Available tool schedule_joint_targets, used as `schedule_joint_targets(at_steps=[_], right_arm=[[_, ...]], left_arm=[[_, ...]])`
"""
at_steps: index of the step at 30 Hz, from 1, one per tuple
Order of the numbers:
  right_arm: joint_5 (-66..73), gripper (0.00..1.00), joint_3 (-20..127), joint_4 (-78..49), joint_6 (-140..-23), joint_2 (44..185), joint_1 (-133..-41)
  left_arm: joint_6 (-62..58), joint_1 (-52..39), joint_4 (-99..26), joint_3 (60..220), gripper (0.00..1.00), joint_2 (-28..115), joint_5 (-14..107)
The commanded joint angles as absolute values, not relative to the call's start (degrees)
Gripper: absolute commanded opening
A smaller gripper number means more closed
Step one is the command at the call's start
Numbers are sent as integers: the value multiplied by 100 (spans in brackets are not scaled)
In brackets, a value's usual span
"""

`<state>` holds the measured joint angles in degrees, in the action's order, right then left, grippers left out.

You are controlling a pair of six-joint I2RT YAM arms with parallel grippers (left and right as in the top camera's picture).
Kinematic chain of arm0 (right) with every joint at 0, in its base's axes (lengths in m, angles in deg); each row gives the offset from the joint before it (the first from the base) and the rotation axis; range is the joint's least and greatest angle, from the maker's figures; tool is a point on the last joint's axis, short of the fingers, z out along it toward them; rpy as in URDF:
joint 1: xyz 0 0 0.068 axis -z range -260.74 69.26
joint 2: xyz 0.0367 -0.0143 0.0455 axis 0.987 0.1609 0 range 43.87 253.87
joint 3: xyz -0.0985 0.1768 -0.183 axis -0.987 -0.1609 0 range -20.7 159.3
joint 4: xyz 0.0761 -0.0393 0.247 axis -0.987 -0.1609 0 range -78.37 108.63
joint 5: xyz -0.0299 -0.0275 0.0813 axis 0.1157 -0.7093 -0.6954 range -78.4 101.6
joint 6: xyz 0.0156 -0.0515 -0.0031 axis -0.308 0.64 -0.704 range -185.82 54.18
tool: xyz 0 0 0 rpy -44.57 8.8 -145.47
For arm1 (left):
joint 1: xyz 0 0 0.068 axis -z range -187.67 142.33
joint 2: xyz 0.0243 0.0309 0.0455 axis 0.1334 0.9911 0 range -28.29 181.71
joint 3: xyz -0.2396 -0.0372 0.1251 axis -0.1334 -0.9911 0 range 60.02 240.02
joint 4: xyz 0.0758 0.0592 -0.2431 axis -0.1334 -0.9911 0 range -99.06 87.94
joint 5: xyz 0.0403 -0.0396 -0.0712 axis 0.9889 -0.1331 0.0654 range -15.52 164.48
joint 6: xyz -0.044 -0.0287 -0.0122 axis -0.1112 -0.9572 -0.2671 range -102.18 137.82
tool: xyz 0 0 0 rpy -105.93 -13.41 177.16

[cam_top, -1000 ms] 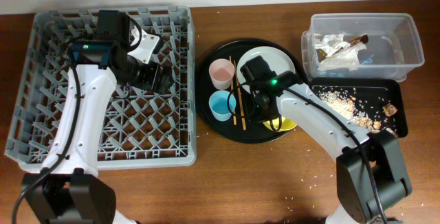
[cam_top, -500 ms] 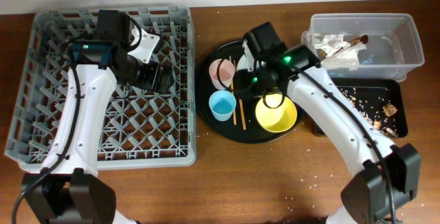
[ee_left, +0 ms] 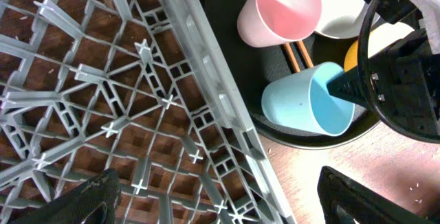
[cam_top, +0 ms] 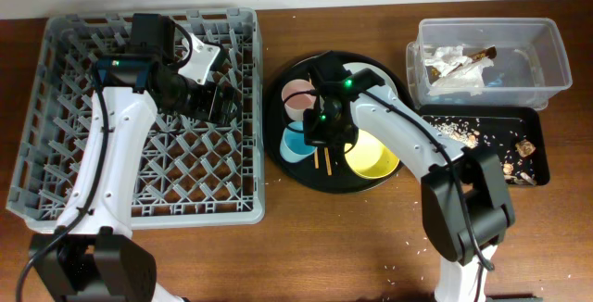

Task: Sort waste into correct bins and load items into the dishwasher rack
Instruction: 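Grasp the blue cup with the right gripper and hand it to the left gripper, then place the blue cup upside down in the dish rack with the left gripper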

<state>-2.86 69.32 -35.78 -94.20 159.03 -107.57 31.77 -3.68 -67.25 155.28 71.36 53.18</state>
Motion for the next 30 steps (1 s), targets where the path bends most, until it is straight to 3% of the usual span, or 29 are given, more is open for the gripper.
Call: schedule_joint_targets(at_steps=[1, 5, 7, 12, 16, 18, 26, 30], right_arm=[[-302, 4, 7135, -3834, -9151, 14823, -10457], [-1445, 4, 7100, -4066, -8614, 13761, -9681], [-2776, 4, 7037, -3543, -8216, 13704, -9478], [-4389, 4, 6457, -1832, -8257, 13715, -9491], [-4758, 4, 6182, -800, -8622, 13793, -9493], [-4754, 4, 6180, -564, -8852, 14010, -9542], [-4778, 4, 6180, 852, -9785, 14783, -9909], [-4780, 5, 6180, 594, -9783, 14808, -9911]], left_arm=[[3208, -398, -6705, 15605, 99, 7141, 4470], [3556, -409, -6419, 15598, 99, 7259, 1921], [3556, -409, -6281, 15585, 99, 7427, 835], [3512, -409, -6017, 15585, 99, 8044, -1572], [3302, -407, -5997, 15581, 99, 8216, -1572], [3239, -407, -5997, 15581, 84, 8216, -1572], [3241, -370, -6043, 15581, 76, 8216, -1572], [3243, -370, -6041, 15581, 60, 8216, -1572]])
